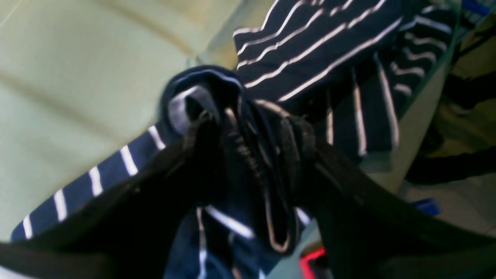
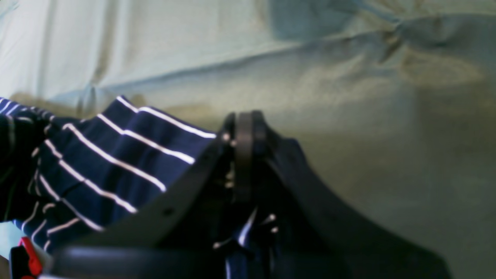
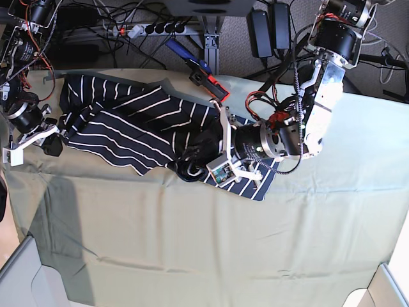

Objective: Fold the T-shirt properly
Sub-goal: 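Lift the strip end with the left gripper and fold it toward the right gripper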

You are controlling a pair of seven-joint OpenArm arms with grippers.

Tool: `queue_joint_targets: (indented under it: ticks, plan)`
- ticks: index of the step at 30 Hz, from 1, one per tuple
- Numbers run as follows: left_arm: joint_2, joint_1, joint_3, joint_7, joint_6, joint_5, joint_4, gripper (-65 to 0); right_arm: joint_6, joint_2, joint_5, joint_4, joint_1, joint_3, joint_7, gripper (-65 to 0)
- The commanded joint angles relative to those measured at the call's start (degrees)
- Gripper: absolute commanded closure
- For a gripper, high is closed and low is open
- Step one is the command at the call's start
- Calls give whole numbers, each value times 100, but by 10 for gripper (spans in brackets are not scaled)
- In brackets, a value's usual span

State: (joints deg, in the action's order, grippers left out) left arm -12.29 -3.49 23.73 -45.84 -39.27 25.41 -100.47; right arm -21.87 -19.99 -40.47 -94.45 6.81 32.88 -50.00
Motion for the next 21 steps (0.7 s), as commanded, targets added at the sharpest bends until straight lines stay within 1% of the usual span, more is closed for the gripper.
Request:
queue_joint_targets:
  ticks: [1,4,7,9,11,15,18,20,21]
  plan:
    - [85,-98,-15,96,7,125,-83,-303,-240,-109,-72,-103,-61,44,116,0]
    - [197,-114,-17,74,7,138,-96,-303,-240,-109,-66,-103,-61,44,118,0]
    - [188,-131,-28,48,9,136,-179,-303,-240,-111,-24,-103,-61,57,155,0]
    - [179,-131,-94,-83,11,140,-251,-303,-238,-111,68,-101,-63,107,188,0]
    - [177,-131,-203,-216,11,146,-275,-303,-236,-111,72,-87,-61,232,197,0]
    - [111,-129,-529,-245,11,356,-275,-303,-234,-111,85,46,-61,675,181,0]
    - [17,-129,-772,-339,11,544,-275,-303,-236,-120,83,219,-59,1045,-33,0]
    - [-63,-125,-874,-415,9,638,-275,-303,-214,-144,92,365,-57,1180,-321,0]
    - [-116,-125,-896,-420,9,669,-273,-303,-190,-162,66,468,-28,1182,-411,-25]
